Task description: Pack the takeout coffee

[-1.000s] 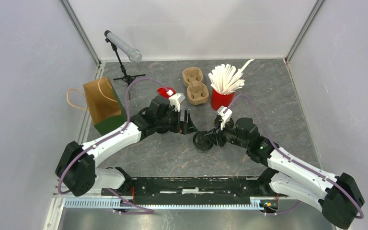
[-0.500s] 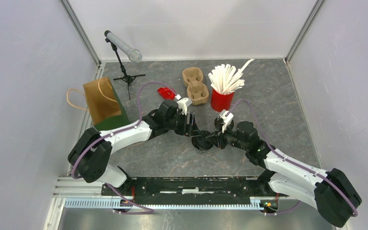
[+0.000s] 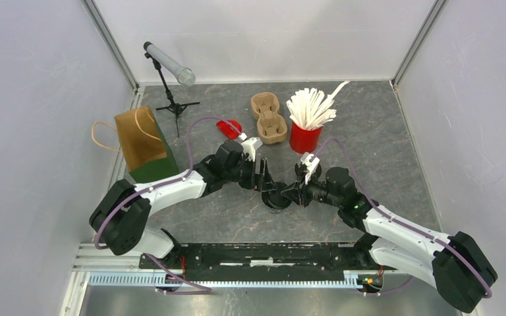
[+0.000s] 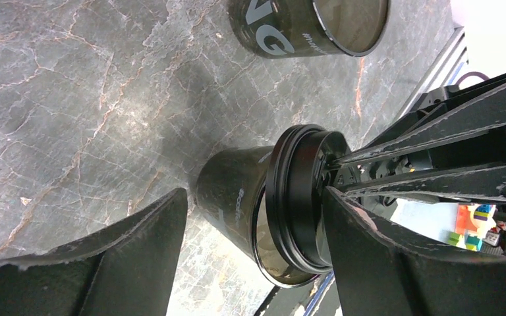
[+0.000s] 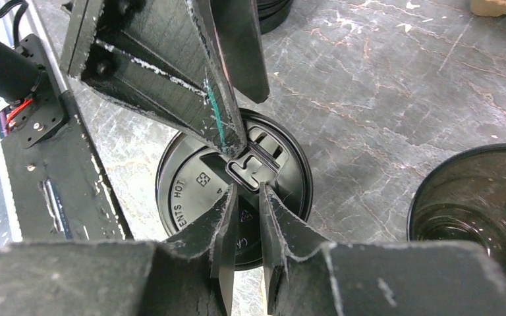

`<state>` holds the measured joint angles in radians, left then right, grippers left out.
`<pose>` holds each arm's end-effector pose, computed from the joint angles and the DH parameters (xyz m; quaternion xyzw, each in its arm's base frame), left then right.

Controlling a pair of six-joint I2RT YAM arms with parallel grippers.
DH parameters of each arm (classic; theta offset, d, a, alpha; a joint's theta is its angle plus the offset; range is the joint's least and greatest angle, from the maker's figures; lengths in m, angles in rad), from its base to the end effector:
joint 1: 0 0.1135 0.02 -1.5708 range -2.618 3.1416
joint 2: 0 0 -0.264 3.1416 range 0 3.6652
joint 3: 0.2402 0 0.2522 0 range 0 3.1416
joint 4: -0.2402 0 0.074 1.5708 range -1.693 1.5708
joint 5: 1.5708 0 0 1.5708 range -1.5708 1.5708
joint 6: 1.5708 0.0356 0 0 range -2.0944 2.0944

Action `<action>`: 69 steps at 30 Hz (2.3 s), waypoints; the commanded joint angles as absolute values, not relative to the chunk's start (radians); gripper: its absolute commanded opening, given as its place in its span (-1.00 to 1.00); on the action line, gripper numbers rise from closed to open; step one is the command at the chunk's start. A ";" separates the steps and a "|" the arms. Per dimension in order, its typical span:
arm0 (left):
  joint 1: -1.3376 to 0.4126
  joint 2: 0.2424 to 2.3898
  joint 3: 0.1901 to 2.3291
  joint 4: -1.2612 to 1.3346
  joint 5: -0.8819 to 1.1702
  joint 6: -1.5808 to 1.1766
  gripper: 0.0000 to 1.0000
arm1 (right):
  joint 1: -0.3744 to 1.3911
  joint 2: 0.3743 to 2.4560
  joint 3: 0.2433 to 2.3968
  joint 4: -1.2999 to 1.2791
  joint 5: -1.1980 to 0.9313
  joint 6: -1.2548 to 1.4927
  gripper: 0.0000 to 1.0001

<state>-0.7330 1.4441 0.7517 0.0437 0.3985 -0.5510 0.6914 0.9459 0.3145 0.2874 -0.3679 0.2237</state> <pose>0.2127 -0.2101 0.2007 0.1675 0.8662 -0.4031 0.2431 0.1456 0.1372 0.1953 -0.2887 0.7576 0.3842 0.4417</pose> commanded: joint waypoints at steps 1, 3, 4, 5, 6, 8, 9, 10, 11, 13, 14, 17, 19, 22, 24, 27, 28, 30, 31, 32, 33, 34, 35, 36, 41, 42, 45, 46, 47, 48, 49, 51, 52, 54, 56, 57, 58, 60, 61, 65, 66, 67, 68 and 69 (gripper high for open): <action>-0.736 1.388 0.764 0.028 0.388 -0.587 0.64 | 0.692 0.943 0.356 0.234 -0.429 0.226 -0.50; -0.737 1.379 0.773 0.006 0.381 -0.576 0.64 | 0.692 0.948 0.373 0.216 -0.430 0.218 -0.47; -0.736 1.371 0.776 -0.017 0.375 -0.572 0.64 | 0.693 0.948 0.382 0.209 -0.430 0.218 -0.46; -0.736 1.367 0.778 -0.030 0.371 -0.569 0.64 | 0.692 0.948 0.388 0.205 -0.430 0.218 -0.45; -0.737 1.360 0.779 -0.044 0.367 -0.565 0.63 | 0.692 0.947 0.394 0.199 -0.430 0.218 -0.45; -0.736 1.349 0.784 -0.068 0.356 -0.555 0.61 | 0.692 0.948 0.406 0.188 -0.432 0.219 -0.44; -0.736 1.342 0.789 -0.091 0.345 -0.549 0.61 | 0.692 0.950 0.412 0.183 -0.433 0.221 -0.44; -0.736 1.337 0.794 -0.115 0.333 -0.543 0.61 | 0.691 0.948 0.416 0.177 -0.433 0.221 -0.44; -0.736 1.326 0.796 -0.130 0.326 -0.538 0.61 | 0.692 0.949 0.419 0.175 -0.434 0.221 -0.43; -0.736 1.304 0.795 -0.160 0.307 -0.543 0.62 | 0.693 0.953 0.420 0.175 -0.443 0.227 -0.43; -0.736 1.297 0.794 -0.174 0.298 -0.550 0.63 | 0.693 0.956 0.420 0.176 -0.451 0.231 -0.43; -0.736 1.278 0.791 -0.213 0.294 -0.575 0.65 | 0.693 0.957 0.410 0.182 -0.468 0.241 -0.42; -0.736 1.252 0.777 -0.215 0.308 -0.594 0.67 | 0.693 0.949 0.408 0.183 -0.471 0.241 -0.41; -0.736 1.212 0.758 -0.213 0.303 -0.616 0.70 | 0.693 0.942 0.414 0.181 -0.478 0.242 -0.39; -0.736 1.203 0.756 -0.222 0.304 -0.638 0.71 | 0.694 0.948 0.419 0.181 -0.492 0.240 -0.38; -0.737 1.205 0.743 -0.225 0.324 -0.686 0.71 | 0.695 0.964 0.431 0.175 -0.504 0.236 -0.37; -0.736 1.202 0.735 -0.225 0.324 -0.705 0.70 | 0.695 0.967 0.436 0.172 -0.505 0.234 -0.37; -0.736 1.188 0.713 -0.216 0.323 -0.731 0.69 | 0.696 0.973 0.445 0.163 -0.507 0.229 -0.36; -0.736 1.176 0.699 -0.211 0.321 -0.742 0.68 | 0.698 0.975 0.445 0.161 -0.507 0.228 -0.36; -0.736 1.165 0.690 -0.210 0.314 -0.753 0.67 | 0.698 0.975 0.445 0.160 -0.506 0.228 -0.36; -0.736 1.154 0.680 -0.210 0.307 -0.760 0.65 | 0.698 0.975 0.445 0.160 -0.506 0.227 -0.36; -0.736 1.146 0.673 -0.210 0.307 -0.765 0.65 | 0.699 0.974 0.445 0.161 -0.506 0.228 -0.35; -0.737 1.138 0.667 -0.208 0.307 -0.769 0.65 | 0.701 0.977 0.445 0.161 -0.506 0.228 -0.35; -0.738 1.130 0.657 -0.195 0.311 -0.773 0.67 | 0.701 0.977 0.445 0.161 -0.508 0.228 -0.35; -0.739 1.115 0.586 -0.043 0.381 -0.827 0.84 | 0.708 0.982 0.445 0.163 -0.508 0.228 -0.34; -0.738 1.116 0.577 -0.019 0.390 -0.839 0.85 | 0.710 0.982 0.445 0.163 -0.508 0.229 -0.34; -0.742 1.127 0.553 0.043 0.392 -0.865 0.88 | 0.713 0.985 0.446 0.165 -0.506 0.230 -0.34; -0.744 1.135 0.544 0.064 0.393 -0.874 0.88 | 0.713 0.987 0.447 0.165 -0.506 0.230 -0.33; -0.746 1.145 0.539 0.084 0.393 -0.884 0.88 | 0.716 0.989 0.449 0.165 -0.506 0.230 -0.34; -0.748 1.157 0.536 0.095 0.393 -0.890 0.88 | 0.717 0.990 0.449 0.166 -0.506 0.232 -0.33; -0.752 1.170 0.534 0.108 0.393 -0.895 0.88 | 0.719 0.991 0.449 0.169 -0.506 0.233 -0.33; -0.760 1.186 0.535 0.136 0.392 -0.905 0.88 | 0.723 0.994 0.451 0.172 -0.505 0.236 -0.33; -0.764 1.192 0.535 0.147 0.388 -0.911 0.88 | 0.727 0.996 0.451 0.173 -0.505 0.237 -0.33; -0.777 1.211 0.540 0.153 0.384 -0.915 0.88 | 0.730 0.999 0.453 0.173 -0.502 0.237 -0.33; -0.784 1.228 0.546 0.154 0.386 -0.917 0.87 | 0.734 1.003 0.454 0.171 -0.500 0.235 -0.33; -0.789 1.235 0.548 0.154 0.384 -0.918 0.86 | 0.736 1.004 0.456 0.170 -0.500 0.235 -0.32; -0.791 1.238 0.548 0.154 0.382 -0.920 0.85 | 0.737 1.005 0.456 0.168 -0.499 0.235 -0.33; -0.793 1.239 0.546 0.153 0.376 -0.920 0.76 | 0.740 1.005 0.457 0.167 -0.497 0.234 -0.32; -0.793 1.240 0.548 0.151 0.374 -0.918 0.69 | 0.741 1.005 0.457 0.167 -0.497 0.234 -0.32; -0.794 1.251 0.572 0.119 0.367 -0.895 0.45 | 0.747 1.006 0.462 0.164 -0.497 0.233 -0.31; -0.794 1.254 0.576 0.115 0.366 -0.892 0.41 | 0.748 1.005 0.463 0.164 -0.497 0.231 -0.31; -0.795 1.255 0.579 0.114 0.366 -0.888 0.39 | 0.751 1.006 0.464 0.163 -0.498 0.231 -0.31; -0.795 1.256 0.583 0.114 0.366 -0.885 0.37 | 0.752 1.008 0.466 0.161 -0.497 0.230 -0.30; -0.795 1.255 0.587 0.112 0.365 -0.880 0.35 | 0.755 1.010 0.469 0.158 -0.498 0.229 -0.30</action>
